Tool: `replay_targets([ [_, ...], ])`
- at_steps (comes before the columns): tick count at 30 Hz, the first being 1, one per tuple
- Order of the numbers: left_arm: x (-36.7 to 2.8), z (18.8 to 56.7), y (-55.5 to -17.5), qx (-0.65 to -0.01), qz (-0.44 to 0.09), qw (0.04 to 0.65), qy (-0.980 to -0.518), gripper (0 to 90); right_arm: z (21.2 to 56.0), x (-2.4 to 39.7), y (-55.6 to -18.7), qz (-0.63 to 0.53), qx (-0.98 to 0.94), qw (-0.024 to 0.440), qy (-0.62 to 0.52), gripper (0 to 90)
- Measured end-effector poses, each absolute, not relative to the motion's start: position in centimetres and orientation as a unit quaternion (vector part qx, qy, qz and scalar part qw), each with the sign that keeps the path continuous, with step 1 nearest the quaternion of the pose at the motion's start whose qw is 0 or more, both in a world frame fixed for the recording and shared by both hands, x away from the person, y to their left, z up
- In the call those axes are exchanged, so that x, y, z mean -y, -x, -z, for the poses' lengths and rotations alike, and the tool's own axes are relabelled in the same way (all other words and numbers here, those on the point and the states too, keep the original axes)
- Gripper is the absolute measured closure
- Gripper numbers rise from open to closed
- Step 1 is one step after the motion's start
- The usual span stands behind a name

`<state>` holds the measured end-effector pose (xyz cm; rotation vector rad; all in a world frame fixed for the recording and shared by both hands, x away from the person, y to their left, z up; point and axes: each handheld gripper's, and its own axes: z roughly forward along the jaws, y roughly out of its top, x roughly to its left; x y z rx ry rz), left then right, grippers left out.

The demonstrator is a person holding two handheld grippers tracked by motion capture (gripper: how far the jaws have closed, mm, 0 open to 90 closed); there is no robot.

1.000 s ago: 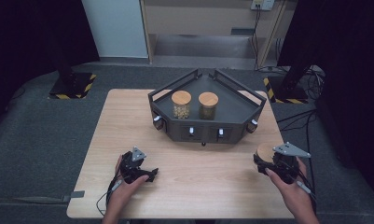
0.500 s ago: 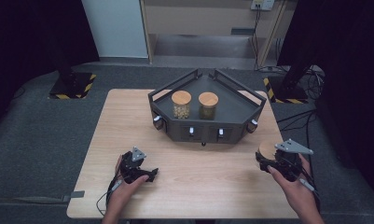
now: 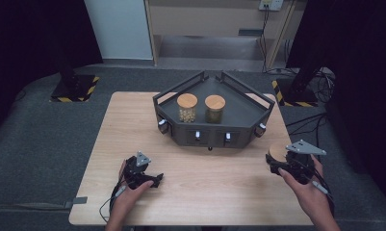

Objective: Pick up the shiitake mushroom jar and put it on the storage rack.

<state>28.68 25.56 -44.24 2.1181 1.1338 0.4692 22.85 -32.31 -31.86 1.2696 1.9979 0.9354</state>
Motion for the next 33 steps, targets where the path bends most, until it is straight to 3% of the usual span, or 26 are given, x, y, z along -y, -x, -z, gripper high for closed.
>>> replay_targets([
  [33,-25.6,44.2,-28.7,-0.436,-0.180,0.340,-0.814,0.0,28.4,30.9,-24.6,-0.359,-0.753,0.293,-0.466,26.0],
])
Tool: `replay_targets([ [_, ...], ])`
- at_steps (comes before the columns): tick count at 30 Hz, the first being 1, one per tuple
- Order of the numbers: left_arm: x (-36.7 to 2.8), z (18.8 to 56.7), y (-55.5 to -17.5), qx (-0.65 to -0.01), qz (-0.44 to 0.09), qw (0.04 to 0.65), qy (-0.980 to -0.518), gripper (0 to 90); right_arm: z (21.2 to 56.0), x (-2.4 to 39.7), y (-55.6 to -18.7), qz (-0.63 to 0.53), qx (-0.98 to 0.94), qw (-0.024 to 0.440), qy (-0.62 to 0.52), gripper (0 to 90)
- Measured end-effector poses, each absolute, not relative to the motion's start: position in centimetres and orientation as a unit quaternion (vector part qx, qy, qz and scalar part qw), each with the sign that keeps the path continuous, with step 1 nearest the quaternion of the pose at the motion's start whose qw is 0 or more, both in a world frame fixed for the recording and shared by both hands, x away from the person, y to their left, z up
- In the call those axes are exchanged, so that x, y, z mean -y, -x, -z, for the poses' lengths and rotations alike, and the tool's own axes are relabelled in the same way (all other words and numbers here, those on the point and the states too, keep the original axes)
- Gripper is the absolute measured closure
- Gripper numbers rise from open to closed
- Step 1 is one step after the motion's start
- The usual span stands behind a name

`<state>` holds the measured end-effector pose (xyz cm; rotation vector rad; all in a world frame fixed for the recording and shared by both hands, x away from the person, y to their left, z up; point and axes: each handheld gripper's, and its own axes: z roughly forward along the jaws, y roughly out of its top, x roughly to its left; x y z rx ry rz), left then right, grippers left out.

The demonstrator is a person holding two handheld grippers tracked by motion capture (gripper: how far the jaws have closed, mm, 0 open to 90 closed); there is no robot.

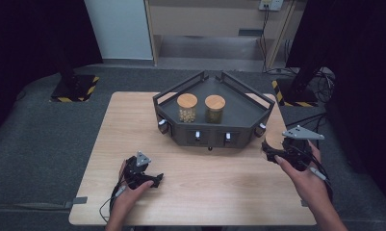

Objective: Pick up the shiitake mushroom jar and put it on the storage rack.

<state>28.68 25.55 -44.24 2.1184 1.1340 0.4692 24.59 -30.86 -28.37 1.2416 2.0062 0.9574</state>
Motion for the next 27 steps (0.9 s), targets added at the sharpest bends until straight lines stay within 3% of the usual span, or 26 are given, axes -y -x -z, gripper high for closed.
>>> replay_targets([
  [27,-25.6,44.2,-28.7,-0.436,-0.180,0.340,-0.814,0.0,26.0,29.9,-27.1,-0.360,-0.752,0.299,-0.465,26.0],
])
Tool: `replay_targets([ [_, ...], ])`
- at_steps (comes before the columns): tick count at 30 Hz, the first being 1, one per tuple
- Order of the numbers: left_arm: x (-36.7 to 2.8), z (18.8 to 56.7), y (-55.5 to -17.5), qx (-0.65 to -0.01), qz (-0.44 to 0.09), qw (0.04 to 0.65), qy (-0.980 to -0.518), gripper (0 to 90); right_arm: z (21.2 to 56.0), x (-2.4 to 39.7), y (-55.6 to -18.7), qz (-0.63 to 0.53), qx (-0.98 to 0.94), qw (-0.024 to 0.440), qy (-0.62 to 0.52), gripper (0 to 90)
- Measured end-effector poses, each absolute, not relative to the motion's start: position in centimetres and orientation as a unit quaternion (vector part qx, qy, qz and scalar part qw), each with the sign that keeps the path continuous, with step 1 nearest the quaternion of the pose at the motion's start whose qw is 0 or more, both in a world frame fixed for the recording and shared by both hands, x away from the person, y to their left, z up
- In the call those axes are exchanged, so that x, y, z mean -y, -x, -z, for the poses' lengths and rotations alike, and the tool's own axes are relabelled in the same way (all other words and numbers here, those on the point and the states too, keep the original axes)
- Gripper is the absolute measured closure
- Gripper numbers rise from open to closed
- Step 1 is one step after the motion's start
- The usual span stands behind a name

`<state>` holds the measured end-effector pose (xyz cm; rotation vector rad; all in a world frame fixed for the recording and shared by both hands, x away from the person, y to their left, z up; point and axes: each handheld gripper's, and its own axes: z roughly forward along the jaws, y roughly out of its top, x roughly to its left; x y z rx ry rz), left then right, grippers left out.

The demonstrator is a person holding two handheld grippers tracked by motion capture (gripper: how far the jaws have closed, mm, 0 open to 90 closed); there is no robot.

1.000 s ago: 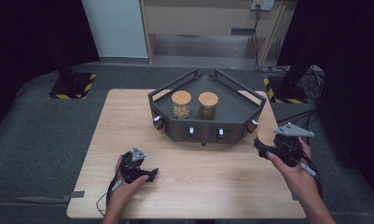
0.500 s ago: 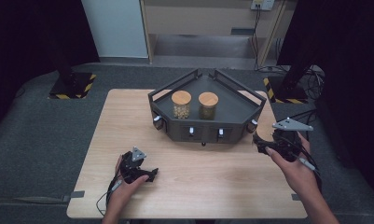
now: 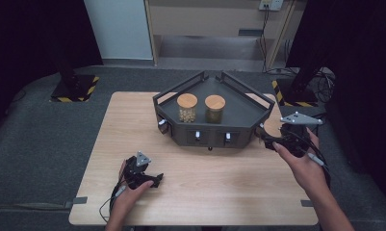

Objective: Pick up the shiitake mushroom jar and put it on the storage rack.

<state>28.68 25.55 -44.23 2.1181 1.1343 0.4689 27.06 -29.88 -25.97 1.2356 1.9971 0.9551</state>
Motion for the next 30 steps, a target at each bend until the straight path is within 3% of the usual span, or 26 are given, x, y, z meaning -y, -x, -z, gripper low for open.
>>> replay_targets([
  [30,-25.5,44.3,-28.7,-0.436,-0.180,0.341,-0.813,0.0,23.9,27.5,-30.8,-0.361,-0.753,0.301,-0.460,26.0],
])
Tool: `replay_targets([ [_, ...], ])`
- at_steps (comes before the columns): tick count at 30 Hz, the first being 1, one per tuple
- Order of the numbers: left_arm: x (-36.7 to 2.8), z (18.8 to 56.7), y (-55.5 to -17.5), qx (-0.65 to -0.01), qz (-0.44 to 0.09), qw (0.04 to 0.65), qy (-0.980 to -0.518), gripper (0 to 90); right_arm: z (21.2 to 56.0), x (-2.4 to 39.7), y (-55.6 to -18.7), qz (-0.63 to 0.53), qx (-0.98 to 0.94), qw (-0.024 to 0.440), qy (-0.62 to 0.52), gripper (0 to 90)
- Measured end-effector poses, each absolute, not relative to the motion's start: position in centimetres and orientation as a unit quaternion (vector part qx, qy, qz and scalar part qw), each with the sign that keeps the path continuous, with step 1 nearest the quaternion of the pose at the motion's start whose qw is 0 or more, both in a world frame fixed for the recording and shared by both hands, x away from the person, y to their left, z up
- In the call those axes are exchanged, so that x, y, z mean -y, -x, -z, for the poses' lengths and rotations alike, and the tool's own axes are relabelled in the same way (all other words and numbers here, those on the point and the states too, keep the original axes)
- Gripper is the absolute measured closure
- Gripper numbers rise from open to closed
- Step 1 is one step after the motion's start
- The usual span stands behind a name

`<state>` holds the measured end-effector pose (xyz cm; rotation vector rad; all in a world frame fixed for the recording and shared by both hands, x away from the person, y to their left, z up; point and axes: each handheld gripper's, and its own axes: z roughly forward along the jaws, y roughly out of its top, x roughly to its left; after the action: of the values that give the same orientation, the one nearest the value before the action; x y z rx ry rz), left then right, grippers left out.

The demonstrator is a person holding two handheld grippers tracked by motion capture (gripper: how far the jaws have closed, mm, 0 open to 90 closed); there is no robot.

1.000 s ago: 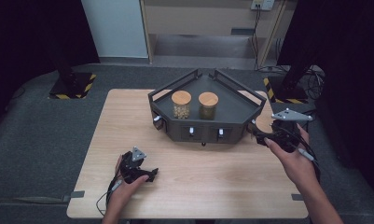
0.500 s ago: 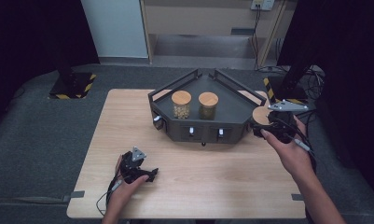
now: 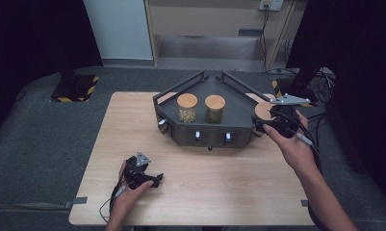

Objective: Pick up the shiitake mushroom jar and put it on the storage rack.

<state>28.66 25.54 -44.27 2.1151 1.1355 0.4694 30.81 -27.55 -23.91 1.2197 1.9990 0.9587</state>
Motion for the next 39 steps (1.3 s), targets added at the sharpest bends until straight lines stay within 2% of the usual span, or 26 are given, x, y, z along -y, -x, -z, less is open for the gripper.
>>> replay_targets([
  [39,-25.5,44.3,-28.7,-0.436,-0.180,0.341,-0.813,0.0,24.4,24.3,-37.3,-0.357,-0.751,0.297,-0.469,26.0],
])
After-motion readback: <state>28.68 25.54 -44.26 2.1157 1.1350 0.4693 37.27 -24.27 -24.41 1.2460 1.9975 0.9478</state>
